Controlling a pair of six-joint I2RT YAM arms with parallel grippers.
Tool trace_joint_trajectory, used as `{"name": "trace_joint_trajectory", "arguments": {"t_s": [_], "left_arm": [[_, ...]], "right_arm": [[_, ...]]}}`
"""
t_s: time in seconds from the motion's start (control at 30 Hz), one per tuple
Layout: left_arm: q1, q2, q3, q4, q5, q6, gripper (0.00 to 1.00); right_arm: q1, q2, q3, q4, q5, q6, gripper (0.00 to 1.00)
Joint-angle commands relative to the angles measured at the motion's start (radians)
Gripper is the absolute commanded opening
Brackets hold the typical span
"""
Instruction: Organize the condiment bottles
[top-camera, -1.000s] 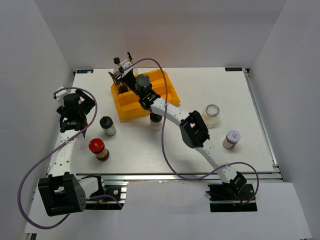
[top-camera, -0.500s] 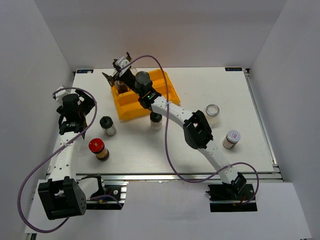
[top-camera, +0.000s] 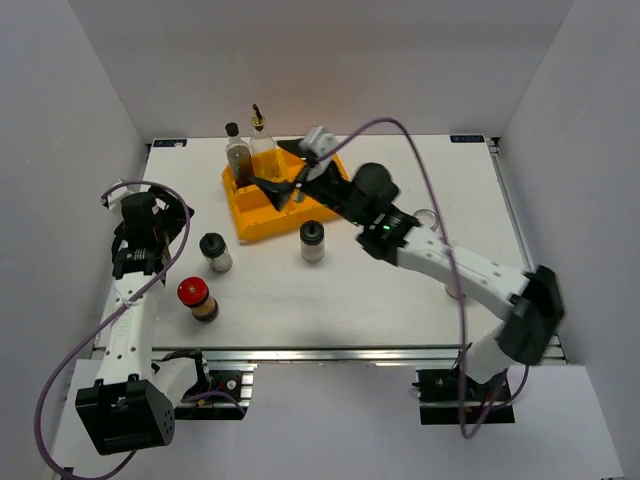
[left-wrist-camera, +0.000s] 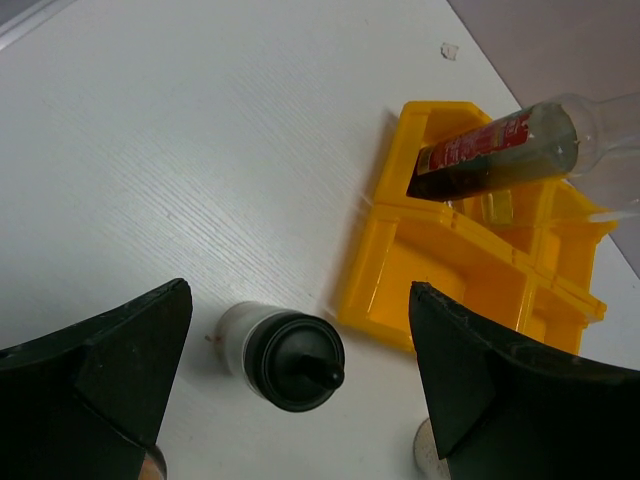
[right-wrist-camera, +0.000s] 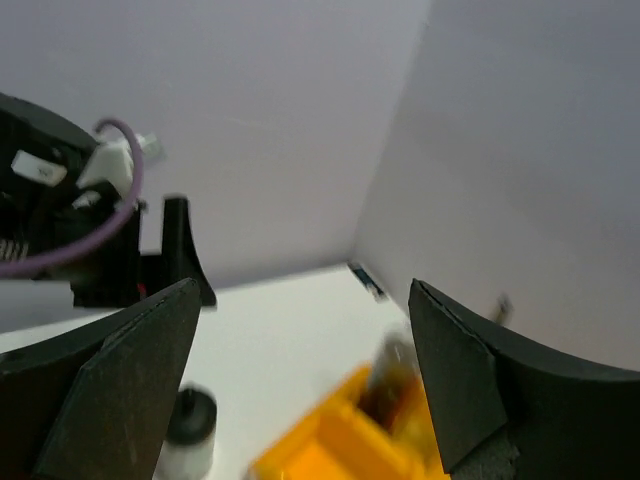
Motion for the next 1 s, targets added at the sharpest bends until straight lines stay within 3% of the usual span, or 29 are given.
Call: {"name": "trace_joint_trajectory", "arguments": {"t_s": [0.0, 0.03, 0.07, 0.17, 0.27, 0.53, 0.73, 0.83, 0.87, 0.97], "left_arm": [[0.001, -0.007, 0.043, -0.103, 0.051, -0.028, 0.98], [0.001, -0.001, 0.043, -0.126, 0.062, -0.033, 0.98], [0.000, 0.002, 0.040, -0.130, 0.100, -0.036, 0.98], [-0.006, 0.007, 0.041, -0.153, 0.140, -0.031, 0.98], [-0.006, 0.020, 0.075, -0.241, 0.114, -0.011, 0.98], [-0.017, 0.068, 0.086, -0.318, 0.180, 0.120, 0.98], [-0.063, 0.161, 0.132, -0.289, 0.209, 0.119, 0.98], [-0.129, 0.206, 0.171, -0.265, 0.188, 0.104, 0.98], [-0.207, 0.226, 0.210, -0.270, 0.133, 0.098, 0.98], [-0.299, 0.322, 0.291, -0.316, 0.050, 0.085, 0.98]], "right_arm": [[-0.008, -0.233, -0.211, -0.154, 0.263, 0.116, 0.89], [-0.009, -0.271, -0.238, -0.309, 0.318, 0.137, 0.89], [-0.011, -0.343, -0.264, -0.388, 0.422, 0.159, 0.89], [-0.026, -0.445, -0.374, -0.589, 0.533, 0.282, 0.89], [-0.054, -0.500, -0.473, -0.671, 0.556, 0.352, 0.89], [-0.156, -0.548, -0.654, -0.550, 0.432, 0.401, 0.90], [-0.236, -0.552, -0.738, -0.464, 0.372, 0.395, 0.89], [-0.279, -0.577, -0.784, -0.421, 0.345, 0.394, 0.89], [-0.290, -0.585, -0.793, -0.415, 0.332, 0.391, 0.89], [-0.327, -0.598, -0.816, -0.404, 0.306, 0.386, 0.89]]}}
